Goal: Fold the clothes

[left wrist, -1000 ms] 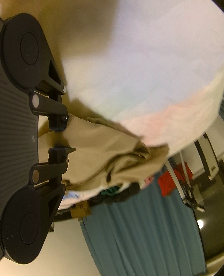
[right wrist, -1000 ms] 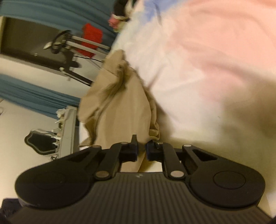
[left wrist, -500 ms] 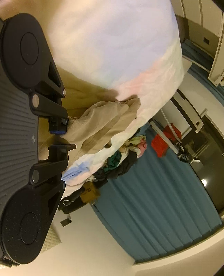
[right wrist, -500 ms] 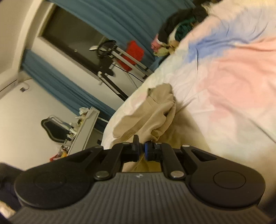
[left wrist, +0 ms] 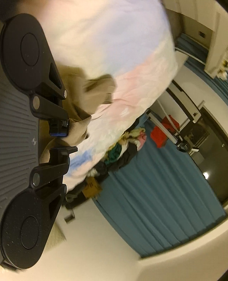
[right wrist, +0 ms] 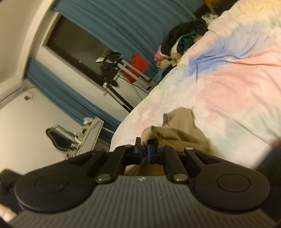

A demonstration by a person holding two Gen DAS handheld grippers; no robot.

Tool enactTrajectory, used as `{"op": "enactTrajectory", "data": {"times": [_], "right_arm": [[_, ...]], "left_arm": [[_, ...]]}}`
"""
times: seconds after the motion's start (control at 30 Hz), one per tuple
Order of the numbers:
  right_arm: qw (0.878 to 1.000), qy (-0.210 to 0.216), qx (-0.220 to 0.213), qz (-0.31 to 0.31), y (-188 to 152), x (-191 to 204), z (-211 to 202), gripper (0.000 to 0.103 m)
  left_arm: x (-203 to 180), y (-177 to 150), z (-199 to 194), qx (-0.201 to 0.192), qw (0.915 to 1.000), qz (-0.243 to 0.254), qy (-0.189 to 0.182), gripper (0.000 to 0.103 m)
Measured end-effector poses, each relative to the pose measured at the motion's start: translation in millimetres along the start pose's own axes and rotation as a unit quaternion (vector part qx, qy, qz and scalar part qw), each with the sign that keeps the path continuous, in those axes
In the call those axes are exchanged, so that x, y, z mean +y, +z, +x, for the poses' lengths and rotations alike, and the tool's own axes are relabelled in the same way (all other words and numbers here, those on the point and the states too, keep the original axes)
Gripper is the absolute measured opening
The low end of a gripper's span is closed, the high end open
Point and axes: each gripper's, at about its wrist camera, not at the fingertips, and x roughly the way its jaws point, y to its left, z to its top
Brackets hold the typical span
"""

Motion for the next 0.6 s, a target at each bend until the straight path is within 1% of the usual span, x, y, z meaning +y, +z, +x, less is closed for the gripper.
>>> {"op": "enactTrajectory", "data": {"times": [0.03, 0.1, 0.2, 0.23, 0.3, 0.33, 0.37, 0.4, 0.47, 0.53, 0.6], "right_arm": [[1.000, -0.008, 0.001, 0.001, 8.7, 6.0, 15.8, 0.009], [1.000, -0.025, 0.012, -0.003, 24.3, 16.2, 54.0, 0.009], [0.998, -0.050, 0.034, -0.015, 41.7, 23.5, 108.9, 0.010], [0.997, -0.061, 0.048, -0.020, 45.9, 21.6, 129.3, 0.010], [0.994, -0.082, 0.063, -0.027, 49.1, 12.3, 155.0, 0.010], [0.993, -0.093, 0.068, -0.033, 50.1, 6.3, 167.0, 0.011], [0.992, -0.094, 0.075, -0.038, 48.7, -2.5, 177.0, 0.011], [0.992, -0.091, 0.079, -0.028, 45.5, -14.7, 183.0, 0.011], [0.992, -0.087, 0.092, -0.004, 38.6, -38.2, 193.4, 0.011], [0.992, -0.078, 0.101, 0.009, 34.8, -50.8, 199.8, 0.011], [0.993, -0.066, 0.099, 0.005, 39.5, -47.5, 201.4, 0.011]], "left_arm": [[-1.4, 12.1, 16.6, 0.002, 0.9999, 0.010, 0.012, 0.012], [1.3, 36.6, 51.7, 0.011, 0.9991, 0.014, 0.039, 0.012], [19.8, 64.7, 108.6, 0.042, 0.9964, 0.006, 0.074, 0.012], [28.9, 70.4, 126.4, 0.053, 0.9953, -0.001, 0.080, 0.012], [52.2, 74.8, 155.3, 0.078, 0.9940, -0.027, 0.072, 0.012], [63.4, 72.8, 166.0, 0.081, 0.9935, -0.036, 0.072, 0.012], [72.4, 69.5, 173.3, 0.079, 0.9933, -0.042, 0.072, 0.012], [77.6, 64.9, 177.2, 0.078, 0.9936, -0.040, 0.072, 0.012], [81.0, 59.3, 181.1, 0.065, 0.9949, -0.018, 0.074, 0.012], [78.4, 57.8, 179.1, 0.051, 0.9963, 0.001, 0.069, 0.012], [75.5, 60.8, 177.4, 0.035, 0.9978, 0.007, 0.055, 0.012]]}}
